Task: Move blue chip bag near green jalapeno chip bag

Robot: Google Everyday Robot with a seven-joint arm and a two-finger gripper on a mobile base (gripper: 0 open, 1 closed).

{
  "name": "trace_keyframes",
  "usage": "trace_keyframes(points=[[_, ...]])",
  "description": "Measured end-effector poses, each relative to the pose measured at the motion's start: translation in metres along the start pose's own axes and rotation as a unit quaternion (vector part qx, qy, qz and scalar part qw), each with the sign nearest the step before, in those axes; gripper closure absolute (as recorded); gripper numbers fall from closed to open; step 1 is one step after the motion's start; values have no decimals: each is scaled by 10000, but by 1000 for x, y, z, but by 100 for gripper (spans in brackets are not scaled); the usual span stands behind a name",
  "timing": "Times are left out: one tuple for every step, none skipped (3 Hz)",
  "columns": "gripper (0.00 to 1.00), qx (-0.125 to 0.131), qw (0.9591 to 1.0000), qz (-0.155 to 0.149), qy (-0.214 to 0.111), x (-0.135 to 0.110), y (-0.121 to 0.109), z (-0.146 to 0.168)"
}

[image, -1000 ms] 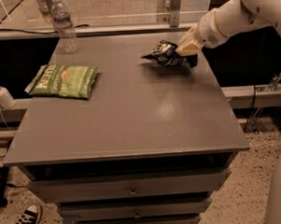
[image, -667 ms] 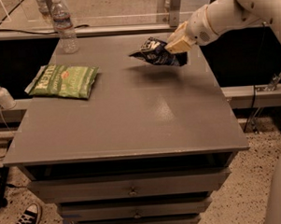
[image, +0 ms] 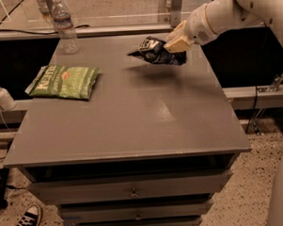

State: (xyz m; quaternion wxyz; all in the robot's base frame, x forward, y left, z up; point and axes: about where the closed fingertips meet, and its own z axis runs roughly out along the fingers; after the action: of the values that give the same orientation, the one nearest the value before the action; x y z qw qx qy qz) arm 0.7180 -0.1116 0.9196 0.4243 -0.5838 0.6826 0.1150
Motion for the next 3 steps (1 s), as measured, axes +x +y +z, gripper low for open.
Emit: trace_keyframes(points=[[100, 83, 9996, -103, -241, -16, -6, 10], [100, 113, 9983, -224, -520, -33, -16, 29], [100, 111, 9962, -311, -803, -49, -23, 51]])
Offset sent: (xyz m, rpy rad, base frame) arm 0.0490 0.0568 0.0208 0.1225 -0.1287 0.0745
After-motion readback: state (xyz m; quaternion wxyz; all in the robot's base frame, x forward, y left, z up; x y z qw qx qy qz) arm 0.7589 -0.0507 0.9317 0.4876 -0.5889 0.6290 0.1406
